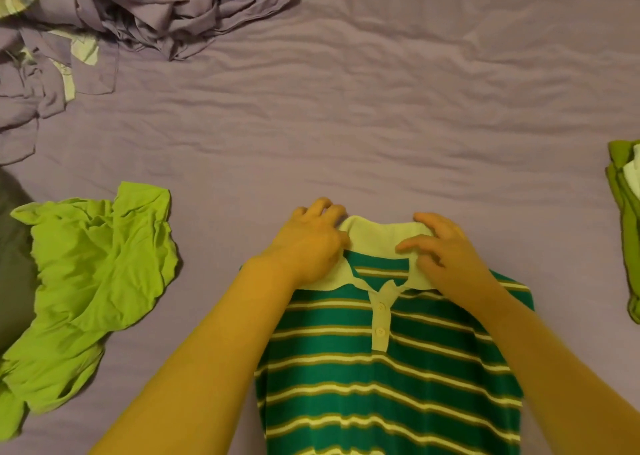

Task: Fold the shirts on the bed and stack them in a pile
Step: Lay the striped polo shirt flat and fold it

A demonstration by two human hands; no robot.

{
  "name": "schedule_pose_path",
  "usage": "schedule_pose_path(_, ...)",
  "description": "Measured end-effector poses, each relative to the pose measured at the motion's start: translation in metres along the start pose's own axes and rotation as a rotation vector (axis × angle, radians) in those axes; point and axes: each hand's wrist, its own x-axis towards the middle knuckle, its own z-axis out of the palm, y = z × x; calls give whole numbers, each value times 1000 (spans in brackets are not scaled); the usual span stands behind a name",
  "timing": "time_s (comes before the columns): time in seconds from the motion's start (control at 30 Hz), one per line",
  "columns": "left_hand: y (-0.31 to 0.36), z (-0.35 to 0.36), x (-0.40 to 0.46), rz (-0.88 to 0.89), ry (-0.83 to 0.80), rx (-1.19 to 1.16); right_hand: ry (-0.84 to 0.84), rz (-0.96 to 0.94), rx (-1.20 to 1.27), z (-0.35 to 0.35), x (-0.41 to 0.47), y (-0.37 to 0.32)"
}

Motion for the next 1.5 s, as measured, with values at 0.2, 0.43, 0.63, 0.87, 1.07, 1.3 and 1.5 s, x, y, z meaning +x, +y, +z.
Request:
schedule_pose_path(0.2, -2, 0, 18, -197, 131, -383, 40, 18, -122, 9, -2, -11)
schedule_pose_path(0.43, -7, 19, 17, -215, 101, -523, 165, 22, -146, 58, 0, -50)
schedule_pose_path(0.63, -16, 20, 14, -221, 96, -557, 215, 50, -150, 57, 4, -43)
schedule_pose_path(0.87, -8, 20, 18, -324, 122, -528, -43, 74, -465, 33, -13, -39)
schedule_pose_path(1.07, 36, 43, 21, -350, 183, -166, 255, 180, -263, 31, -39, -25)
schedule_pose_path(1.3, 56, 58, 31, -345, 137, -1, 276, 225, -171, 11, -51, 7)
schedule_pose_path(1.5, 116, 24, 46, -283, 232, -329, 231, 286, -75, -8, -59, 35)
